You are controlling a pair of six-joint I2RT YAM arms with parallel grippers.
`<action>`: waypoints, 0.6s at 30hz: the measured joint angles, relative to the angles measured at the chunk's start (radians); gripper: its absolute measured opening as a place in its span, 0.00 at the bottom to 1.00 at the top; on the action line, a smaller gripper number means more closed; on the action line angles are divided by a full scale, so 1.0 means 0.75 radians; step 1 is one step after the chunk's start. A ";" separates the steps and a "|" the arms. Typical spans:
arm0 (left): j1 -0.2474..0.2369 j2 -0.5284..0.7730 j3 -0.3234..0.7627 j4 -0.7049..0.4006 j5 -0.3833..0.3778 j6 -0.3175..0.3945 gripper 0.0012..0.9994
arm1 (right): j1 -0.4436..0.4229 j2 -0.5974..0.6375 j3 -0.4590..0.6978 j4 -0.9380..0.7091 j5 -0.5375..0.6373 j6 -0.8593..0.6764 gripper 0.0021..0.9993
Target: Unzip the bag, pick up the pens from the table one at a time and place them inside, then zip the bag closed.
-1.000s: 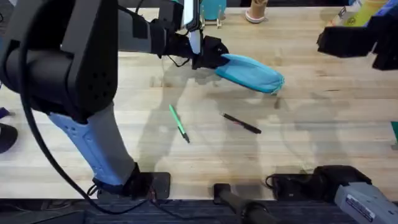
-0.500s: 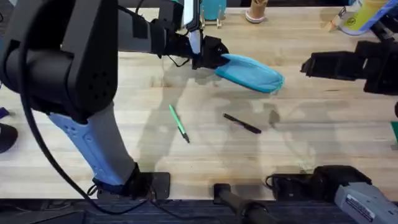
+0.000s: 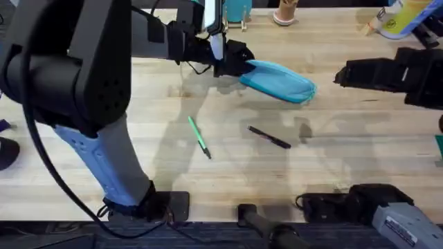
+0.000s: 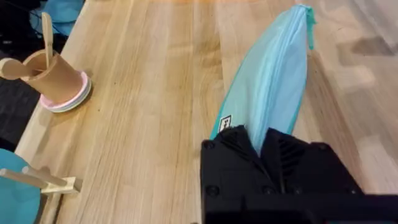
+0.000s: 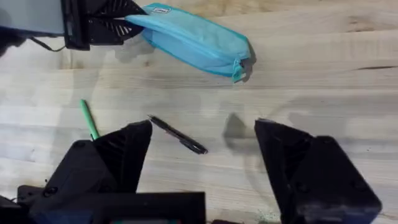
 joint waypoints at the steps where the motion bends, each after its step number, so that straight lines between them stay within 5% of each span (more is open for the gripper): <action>1: 0.000 0.000 0.000 0.000 0.000 0.000 0.04 | 0.000 0.000 0.000 0.000 0.000 0.001 1.00; 18: 0.000 0.000 0.000 0.000 0.000 0.000 0.04 | 0.001 0.296 0.001 -0.008 0.085 0.124 1.00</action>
